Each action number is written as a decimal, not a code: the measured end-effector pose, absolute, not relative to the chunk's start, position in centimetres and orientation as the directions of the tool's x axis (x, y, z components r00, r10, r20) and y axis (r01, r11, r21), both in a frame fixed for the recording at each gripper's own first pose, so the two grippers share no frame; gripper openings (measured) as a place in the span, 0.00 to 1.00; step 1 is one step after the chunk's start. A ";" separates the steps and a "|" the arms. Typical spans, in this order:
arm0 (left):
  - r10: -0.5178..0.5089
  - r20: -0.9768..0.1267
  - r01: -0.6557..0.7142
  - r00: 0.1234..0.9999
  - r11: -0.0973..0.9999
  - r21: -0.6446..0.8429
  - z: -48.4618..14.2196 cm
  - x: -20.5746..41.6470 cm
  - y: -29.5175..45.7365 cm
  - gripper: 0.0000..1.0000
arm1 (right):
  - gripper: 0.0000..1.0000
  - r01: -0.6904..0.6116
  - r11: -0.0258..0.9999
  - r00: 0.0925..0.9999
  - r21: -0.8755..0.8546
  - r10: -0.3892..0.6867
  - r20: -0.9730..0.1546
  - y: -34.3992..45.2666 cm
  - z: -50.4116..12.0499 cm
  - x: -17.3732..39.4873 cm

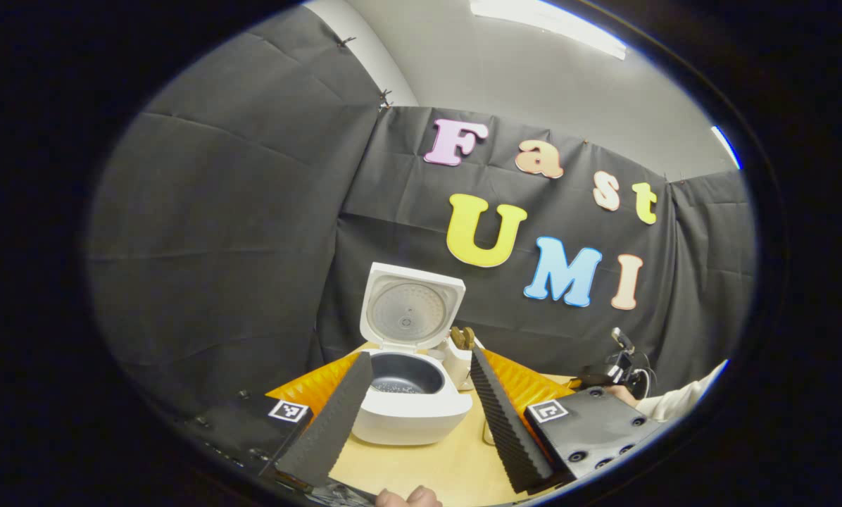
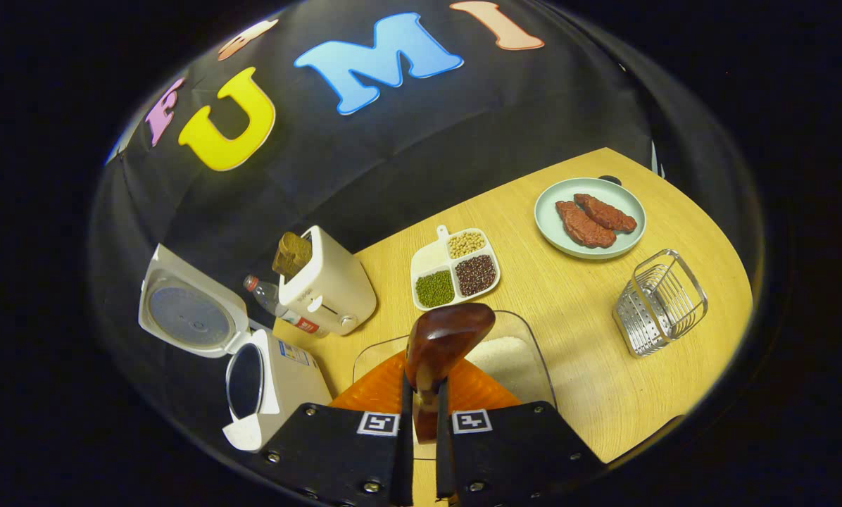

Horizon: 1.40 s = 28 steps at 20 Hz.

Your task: Close the left gripper, press the button to open the rice cooker; take a wooden spoon from the chopstick holder with the right hand, scoop a spoonful of rice and pour it into the rice cooker, then put the wooden spoon back into the chopstick holder.

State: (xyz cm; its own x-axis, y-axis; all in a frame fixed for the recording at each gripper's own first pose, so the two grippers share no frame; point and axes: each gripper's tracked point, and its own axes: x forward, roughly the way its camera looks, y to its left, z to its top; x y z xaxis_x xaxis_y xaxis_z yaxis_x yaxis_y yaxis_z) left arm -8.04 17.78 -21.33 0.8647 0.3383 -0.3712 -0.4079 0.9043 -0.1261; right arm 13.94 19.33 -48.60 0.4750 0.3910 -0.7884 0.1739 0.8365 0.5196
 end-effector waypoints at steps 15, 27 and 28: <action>0.335 -0.331 -0.401 0.882 0.903 -0.156 -19.8 -8.9 18.7 0.97 | 0.13 0.089 0.627 0.594 0.774 0.591 -0.546 28.0 -32.1 17.1; 0.441 -0.332 -0.510 0.834 0.845 -0.159 -19.7 -13.5 23.7 0.94 | 0.13 -0.135 0.723 0.514 0.677 0.635 -0.576 45.2 -34.0 14.4; 0.452 -0.332 -0.521 0.828 0.838 -0.161 -19.6 -14.1 24.0 0.94 | 0.13 -0.156 0.746 0.511 0.647 0.622 -0.594 46.2 -35.0 14.3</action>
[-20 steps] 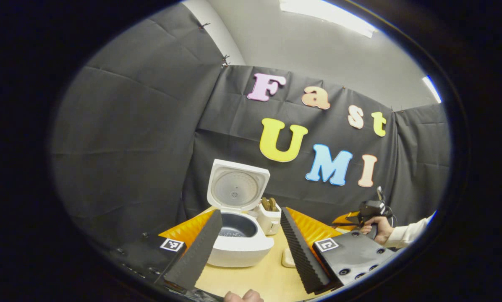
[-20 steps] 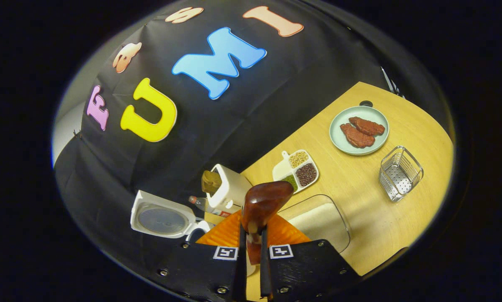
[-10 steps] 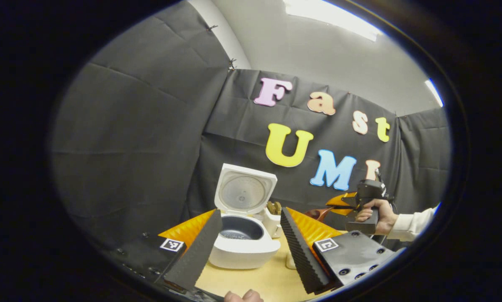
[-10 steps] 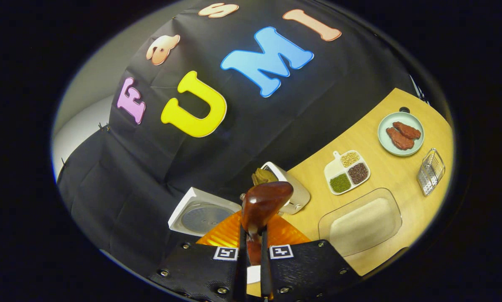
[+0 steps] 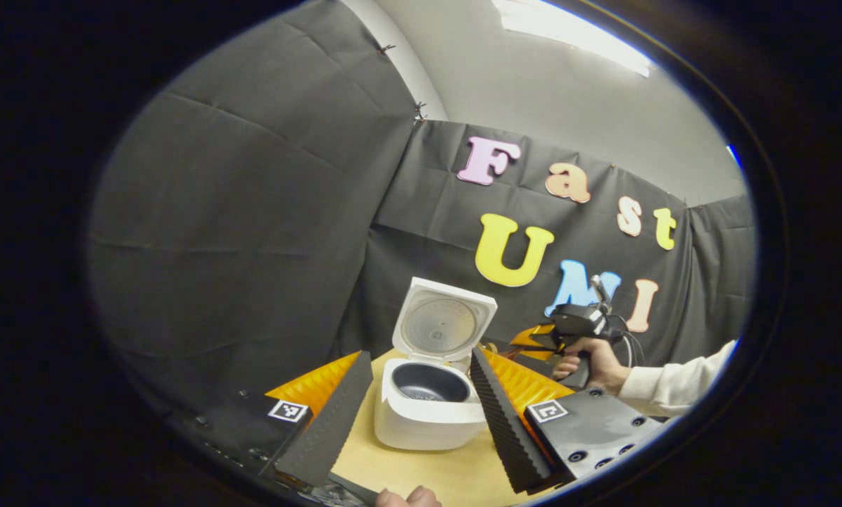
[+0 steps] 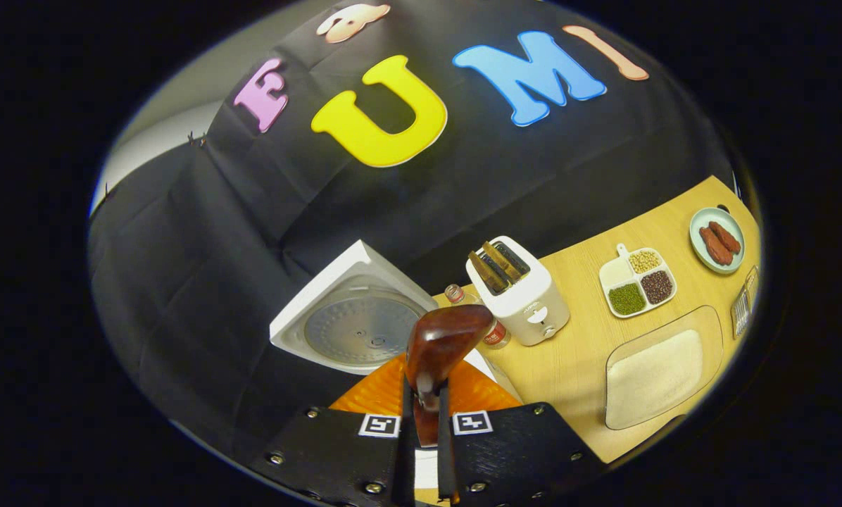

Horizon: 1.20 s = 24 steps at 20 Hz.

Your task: Close the left gripper, press the button to open the rice cooker; take a wooden spoon from the chopstick holder with the right hand, scoop a spoonful of rice and pour it into the rice cooker, then put the wooden spoon back into the chopstick holder.

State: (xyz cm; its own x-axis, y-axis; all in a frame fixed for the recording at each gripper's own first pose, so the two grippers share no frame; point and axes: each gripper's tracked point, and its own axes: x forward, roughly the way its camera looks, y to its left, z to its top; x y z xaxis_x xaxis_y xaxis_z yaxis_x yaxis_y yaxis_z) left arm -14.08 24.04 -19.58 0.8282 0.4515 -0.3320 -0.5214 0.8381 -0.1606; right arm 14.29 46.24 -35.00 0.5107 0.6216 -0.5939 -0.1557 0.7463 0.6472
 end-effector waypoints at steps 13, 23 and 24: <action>0.509 -0.368 -0.594 0.778 0.787 -0.168 -21.5 -17.1 25.7 1.00 | 0.13 -0.590 0.785 0.528 0.189 0.552 -0.645 56.7 -40.1 11.7; 0.504 -0.377 -0.591 0.777 0.791 -0.160 -22.2 -16.5 25.7 0.94 | 0.13 -0.794 0.504 0.607 -0.341 0.612 -0.507 58.7 -38.0 9.3; 0.502 -0.378 -0.589 0.778 0.792 -0.161 -22.1 -16.4 25.7 0.94 | 0.13 -0.796 0.462 0.605 -0.390 0.626 -0.493 58.8 -37.7 8.8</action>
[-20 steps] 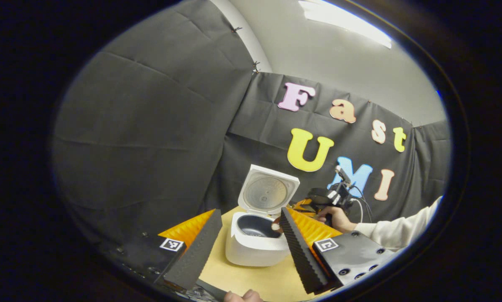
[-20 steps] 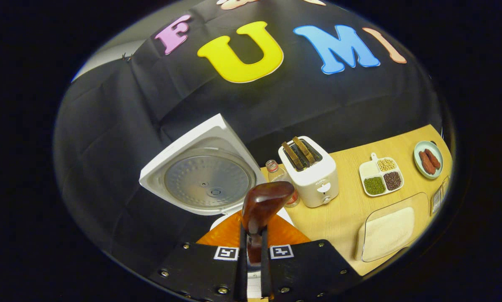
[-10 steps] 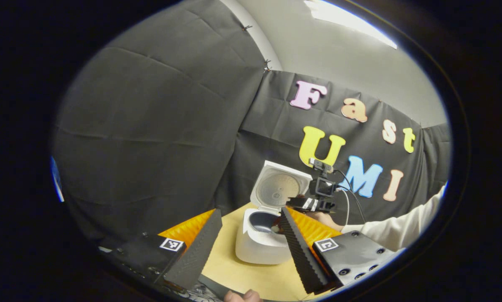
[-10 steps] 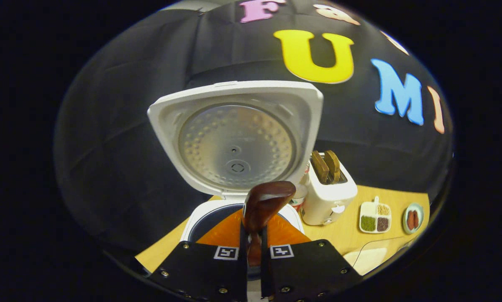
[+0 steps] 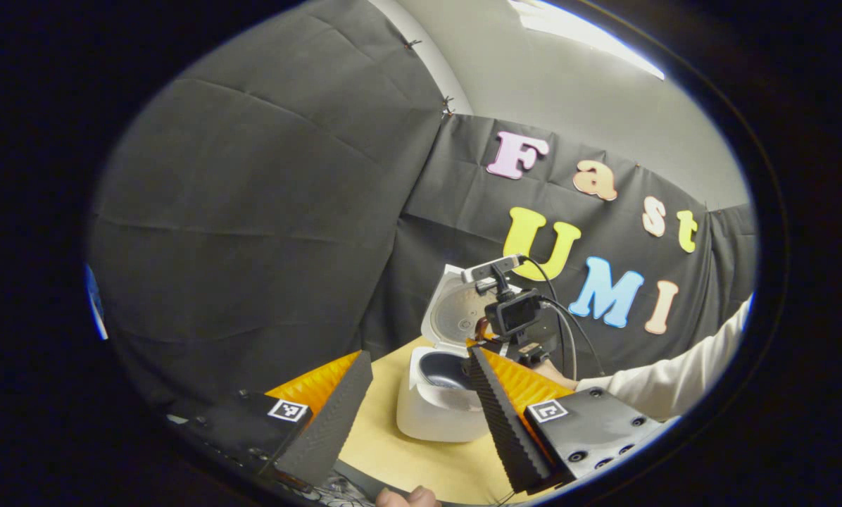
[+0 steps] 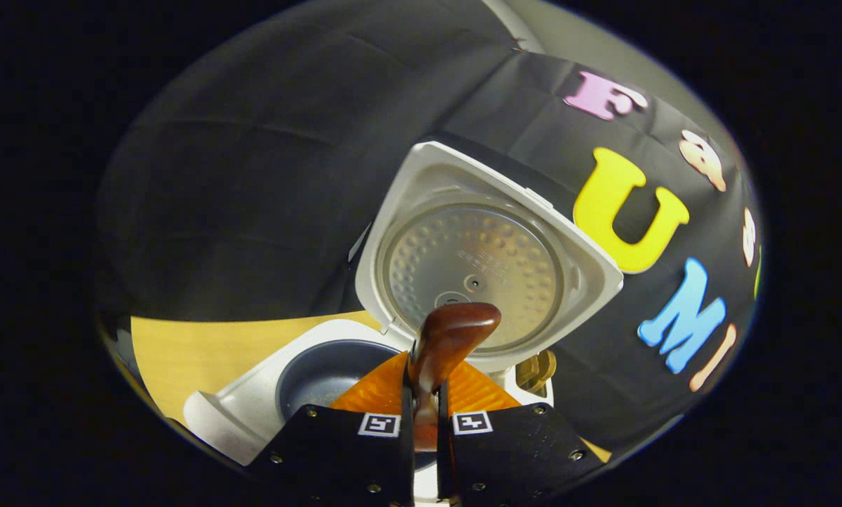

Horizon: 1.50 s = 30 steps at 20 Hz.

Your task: Close the left gripper, press the button to open the rice cooker; take a wooden spoon from the chopstick holder with the right hand, scoop a spoonful of rice and pour it into the rice cooker, then put the wooden spoon back into the chopstick holder.

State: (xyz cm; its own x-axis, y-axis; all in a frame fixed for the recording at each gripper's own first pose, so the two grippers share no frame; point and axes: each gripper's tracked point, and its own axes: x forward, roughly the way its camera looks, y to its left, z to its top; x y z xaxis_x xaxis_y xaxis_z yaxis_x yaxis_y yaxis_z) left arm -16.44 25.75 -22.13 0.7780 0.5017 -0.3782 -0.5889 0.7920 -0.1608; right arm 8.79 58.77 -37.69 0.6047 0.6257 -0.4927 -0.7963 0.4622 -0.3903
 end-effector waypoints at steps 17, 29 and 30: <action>0.423 -0.352 -0.493 0.835 0.859 -0.135 -20.5 -13.1 22.3 0.94 | 0.13 -0.759 0.642 0.600 -0.112 0.621 -0.504 48.3 -31.8 11.5; 0.323 -0.371 -0.380 0.871 0.921 -0.090 -19.8 -9.0 14.9 0.94 | 0.13 -0.557 0.828 0.667 0.064 0.491 -0.561 25.4 -31.9 15.2; 0.315 -0.376 -0.374 0.871 0.923 -0.092 -19.8 -8.8 14.1 0.94 | 0.13 -0.533 0.844 0.677 0.062 0.470 -0.566 23.3 -32.2 15.7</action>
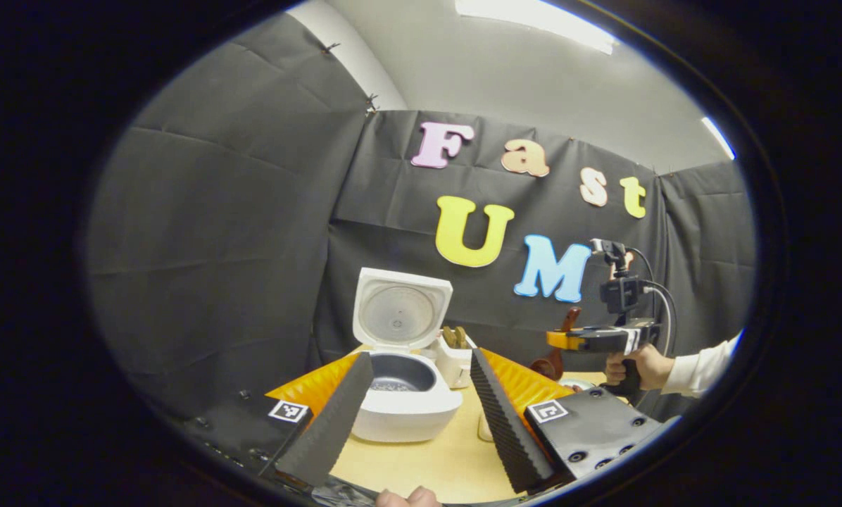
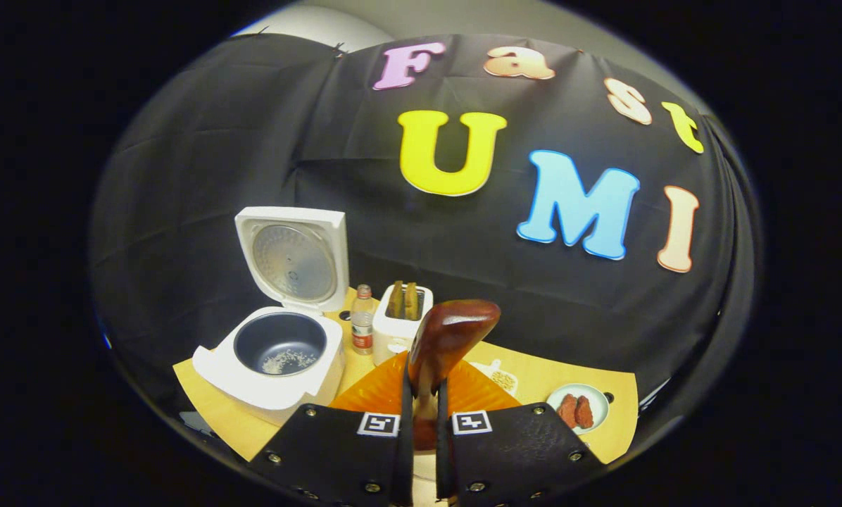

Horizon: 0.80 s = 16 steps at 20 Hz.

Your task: Close the left gripper, press the button to open the rice cooker; take a wooden spoon from the chopstick holder with the right hand, scoop a spoonful of rice and pour it into the rice cooker, then put the wooden spoon back into the chopstick holder.

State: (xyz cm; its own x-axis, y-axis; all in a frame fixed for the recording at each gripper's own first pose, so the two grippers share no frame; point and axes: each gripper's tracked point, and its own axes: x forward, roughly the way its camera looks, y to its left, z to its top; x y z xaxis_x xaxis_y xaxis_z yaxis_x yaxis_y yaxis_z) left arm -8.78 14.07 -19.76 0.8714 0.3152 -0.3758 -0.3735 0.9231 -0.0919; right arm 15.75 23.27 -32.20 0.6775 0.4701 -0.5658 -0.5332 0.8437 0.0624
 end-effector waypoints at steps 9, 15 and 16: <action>0.307 -0.410 -0.365 0.859 0.929 -0.069 -20.4 -5.6 8.6 0.99 | 0.13 -0.294 0.951 0.708 0.100 0.287 -0.645 4.4 -38.1 18.1; 0.332 -0.450 -0.402 0.829 0.913 -0.067 -20.8 -4.5 5.3 0.95 | 0.13 -0.141 0.969 0.680 0.203 0.244 -0.691 -1.9 -43.3 18.2; 0.341 -0.452 -0.408 0.824 0.911 -0.055 -20.6 -4.6 4.9 0.94 | 0.13 -0.127 0.969 0.677 0.212 0.241 -0.695 -2.6 -44.1 18.4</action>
State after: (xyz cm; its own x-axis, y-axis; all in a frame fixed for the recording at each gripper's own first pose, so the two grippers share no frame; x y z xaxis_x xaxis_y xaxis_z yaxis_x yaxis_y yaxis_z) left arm -4.58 4.90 -20.58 0.8240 0.3413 -0.4522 -0.4078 0.9114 -0.0553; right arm 18.41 -2.64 -44.13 0.6774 0.2405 -0.6952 -0.1266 0.9690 0.2120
